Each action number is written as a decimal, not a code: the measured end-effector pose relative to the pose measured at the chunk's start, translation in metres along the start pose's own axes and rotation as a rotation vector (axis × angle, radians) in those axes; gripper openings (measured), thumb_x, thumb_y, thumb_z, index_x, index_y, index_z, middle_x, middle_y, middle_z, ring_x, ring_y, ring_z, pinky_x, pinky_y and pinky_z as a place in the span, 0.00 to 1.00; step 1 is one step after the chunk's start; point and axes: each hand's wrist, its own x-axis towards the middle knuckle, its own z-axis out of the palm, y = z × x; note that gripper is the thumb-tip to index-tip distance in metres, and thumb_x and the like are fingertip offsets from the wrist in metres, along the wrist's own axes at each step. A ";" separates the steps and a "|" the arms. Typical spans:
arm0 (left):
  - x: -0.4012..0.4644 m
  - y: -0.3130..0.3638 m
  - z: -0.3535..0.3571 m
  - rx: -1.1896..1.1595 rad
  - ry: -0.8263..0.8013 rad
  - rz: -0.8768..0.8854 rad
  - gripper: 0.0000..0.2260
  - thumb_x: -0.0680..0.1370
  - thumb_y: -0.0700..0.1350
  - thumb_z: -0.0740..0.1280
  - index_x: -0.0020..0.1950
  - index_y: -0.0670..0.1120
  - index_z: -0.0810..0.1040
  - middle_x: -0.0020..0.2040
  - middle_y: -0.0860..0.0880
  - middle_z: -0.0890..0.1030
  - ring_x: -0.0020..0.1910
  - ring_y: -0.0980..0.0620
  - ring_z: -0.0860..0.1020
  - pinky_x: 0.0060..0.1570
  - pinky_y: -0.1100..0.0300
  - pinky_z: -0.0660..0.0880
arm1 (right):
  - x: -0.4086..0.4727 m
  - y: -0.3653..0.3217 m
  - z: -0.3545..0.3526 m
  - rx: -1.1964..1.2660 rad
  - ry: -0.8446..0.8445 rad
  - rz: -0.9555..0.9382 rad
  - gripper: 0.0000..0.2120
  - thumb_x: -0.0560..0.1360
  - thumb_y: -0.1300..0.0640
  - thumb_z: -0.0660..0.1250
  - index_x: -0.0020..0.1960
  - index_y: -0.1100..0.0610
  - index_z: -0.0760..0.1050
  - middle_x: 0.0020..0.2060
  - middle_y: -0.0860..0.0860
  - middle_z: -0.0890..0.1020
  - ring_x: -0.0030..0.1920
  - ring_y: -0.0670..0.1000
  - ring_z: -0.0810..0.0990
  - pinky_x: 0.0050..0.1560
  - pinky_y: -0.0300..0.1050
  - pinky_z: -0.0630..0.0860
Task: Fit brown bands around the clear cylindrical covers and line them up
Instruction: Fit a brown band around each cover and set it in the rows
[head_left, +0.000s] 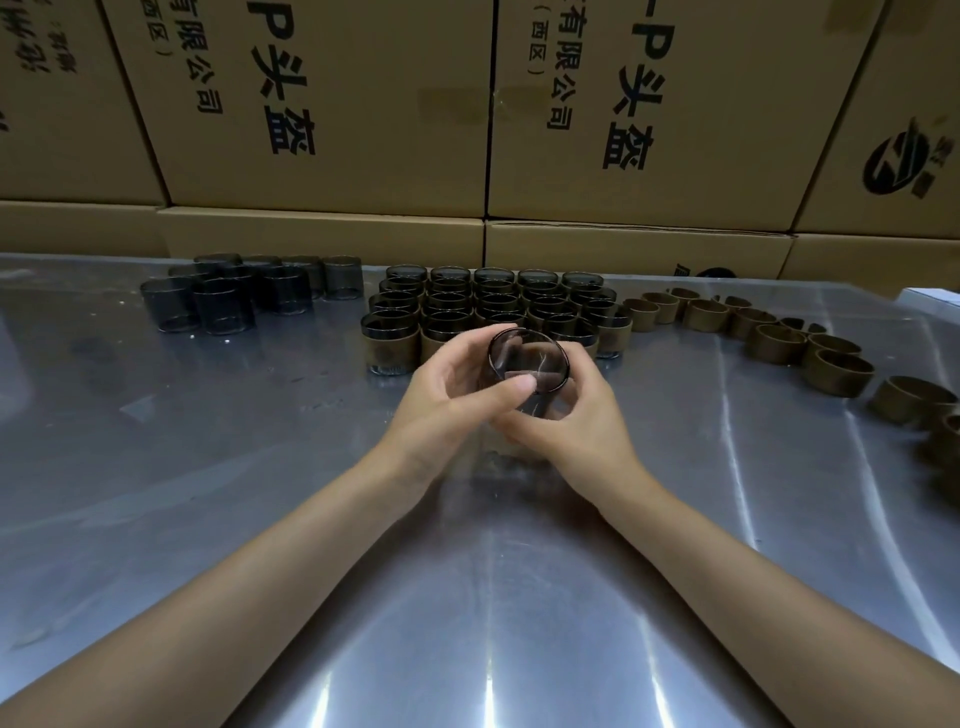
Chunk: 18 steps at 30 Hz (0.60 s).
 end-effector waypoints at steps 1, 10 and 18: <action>-0.001 0.000 0.003 0.027 0.024 0.022 0.23 0.66 0.42 0.73 0.61 0.48 0.75 0.55 0.51 0.82 0.56 0.58 0.80 0.55 0.63 0.75 | -0.001 0.000 0.000 -0.036 0.004 -0.005 0.23 0.62 0.63 0.79 0.51 0.48 0.74 0.42 0.39 0.82 0.45 0.41 0.82 0.44 0.38 0.78; -0.005 0.000 0.015 0.302 0.331 0.128 0.16 0.69 0.46 0.78 0.45 0.48 0.71 0.42 0.51 0.78 0.39 0.64 0.77 0.38 0.69 0.75 | -0.010 -0.014 0.006 -0.368 -0.091 -0.083 0.27 0.61 0.48 0.77 0.54 0.42 0.68 0.49 0.40 0.81 0.50 0.44 0.80 0.47 0.54 0.79; -0.004 0.003 0.014 0.071 0.332 0.025 0.09 0.81 0.47 0.63 0.40 0.47 0.72 0.37 0.53 0.78 0.40 0.57 0.78 0.42 0.62 0.76 | -0.011 -0.013 0.009 -0.393 -0.087 -0.053 0.28 0.59 0.36 0.73 0.54 0.41 0.67 0.49 0.39 0.80 0.51 0.42 0.79 0.49 0.51 0.79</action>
